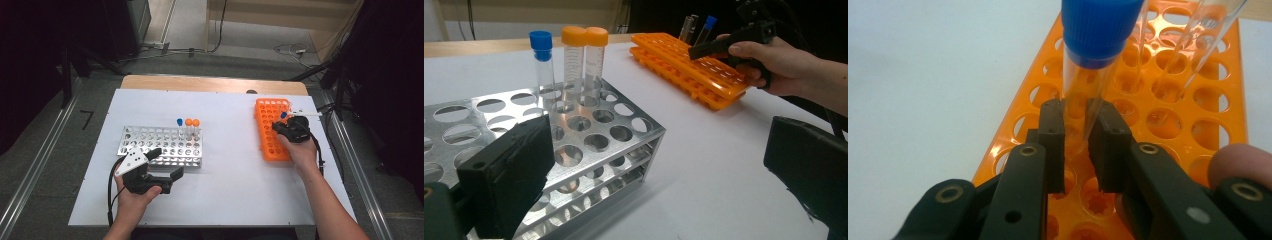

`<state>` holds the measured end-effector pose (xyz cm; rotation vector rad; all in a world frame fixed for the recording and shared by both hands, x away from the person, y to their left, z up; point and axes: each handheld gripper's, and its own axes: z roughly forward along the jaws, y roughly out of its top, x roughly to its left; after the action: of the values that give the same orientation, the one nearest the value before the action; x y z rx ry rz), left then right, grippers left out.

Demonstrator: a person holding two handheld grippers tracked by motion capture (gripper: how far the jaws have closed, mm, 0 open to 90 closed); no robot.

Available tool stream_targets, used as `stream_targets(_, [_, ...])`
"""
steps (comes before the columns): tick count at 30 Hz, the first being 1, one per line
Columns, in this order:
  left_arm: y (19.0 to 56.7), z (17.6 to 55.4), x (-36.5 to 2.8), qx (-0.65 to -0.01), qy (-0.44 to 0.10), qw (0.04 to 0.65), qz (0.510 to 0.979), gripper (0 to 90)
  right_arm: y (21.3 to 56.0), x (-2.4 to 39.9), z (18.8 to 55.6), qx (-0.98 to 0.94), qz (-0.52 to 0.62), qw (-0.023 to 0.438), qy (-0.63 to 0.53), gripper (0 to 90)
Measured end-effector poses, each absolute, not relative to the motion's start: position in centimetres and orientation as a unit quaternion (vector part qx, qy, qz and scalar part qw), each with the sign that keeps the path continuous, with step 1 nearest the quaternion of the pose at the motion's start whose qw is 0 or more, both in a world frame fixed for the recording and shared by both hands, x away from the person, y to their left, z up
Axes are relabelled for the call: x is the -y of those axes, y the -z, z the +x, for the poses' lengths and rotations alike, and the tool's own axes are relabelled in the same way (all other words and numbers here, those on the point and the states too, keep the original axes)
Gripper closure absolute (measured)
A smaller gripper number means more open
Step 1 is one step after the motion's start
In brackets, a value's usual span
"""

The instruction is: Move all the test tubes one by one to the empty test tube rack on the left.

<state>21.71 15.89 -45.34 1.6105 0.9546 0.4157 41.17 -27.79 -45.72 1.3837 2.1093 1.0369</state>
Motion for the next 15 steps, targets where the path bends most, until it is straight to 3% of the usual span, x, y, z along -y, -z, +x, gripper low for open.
stream_targets(15, [45.2, 21.6, -15.2, -0.398, -0.178, 0.571, 0.695, 0.1, 42.5, 28.6, 37.6, -0.738, 0.46, 0.238, -0.433, 75.2])
